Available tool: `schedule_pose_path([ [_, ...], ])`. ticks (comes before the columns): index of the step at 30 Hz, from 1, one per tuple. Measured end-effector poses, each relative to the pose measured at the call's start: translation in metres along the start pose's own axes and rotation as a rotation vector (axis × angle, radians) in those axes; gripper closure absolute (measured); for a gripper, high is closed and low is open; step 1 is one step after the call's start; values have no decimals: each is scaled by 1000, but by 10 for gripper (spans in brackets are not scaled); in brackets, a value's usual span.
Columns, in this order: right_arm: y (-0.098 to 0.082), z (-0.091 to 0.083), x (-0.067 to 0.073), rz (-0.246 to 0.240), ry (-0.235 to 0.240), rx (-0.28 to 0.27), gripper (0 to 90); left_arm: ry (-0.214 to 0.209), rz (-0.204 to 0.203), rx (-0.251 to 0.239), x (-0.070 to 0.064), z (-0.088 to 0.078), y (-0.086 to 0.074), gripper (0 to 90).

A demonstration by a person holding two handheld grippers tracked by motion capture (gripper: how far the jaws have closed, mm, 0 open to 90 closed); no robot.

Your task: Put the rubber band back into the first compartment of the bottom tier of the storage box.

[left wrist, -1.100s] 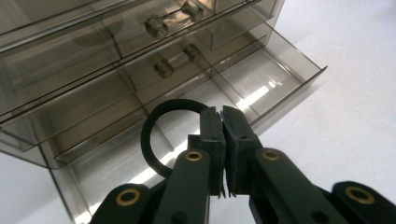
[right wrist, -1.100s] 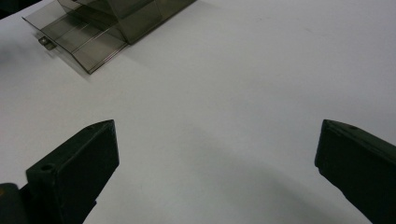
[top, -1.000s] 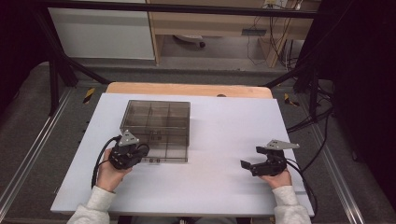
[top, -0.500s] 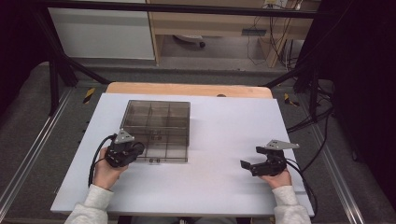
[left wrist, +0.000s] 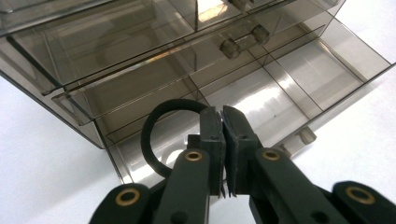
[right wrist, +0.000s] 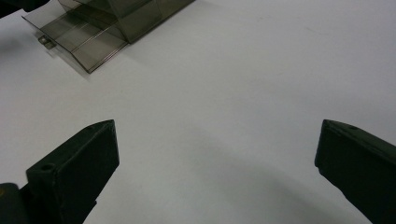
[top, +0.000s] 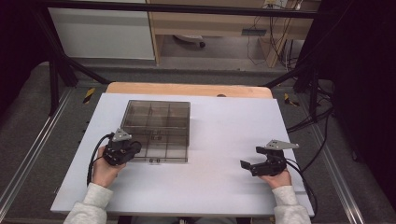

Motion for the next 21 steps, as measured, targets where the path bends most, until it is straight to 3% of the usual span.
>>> schedule_pose_path([
  [21, 0, 1, 0, 2, -2, 0, 2, 13, -14, 29, 6, 16, -2, 864],
])
Point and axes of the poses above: each handheld gripper's, and its own axes: z roughly forward along the jaws, y roughly out of its top, x roughly to its left, the point moved 3 cm from there along z, roughly forward along the jaws, and after that the axes turned 13 degrees about x, right-handed, at the moved point
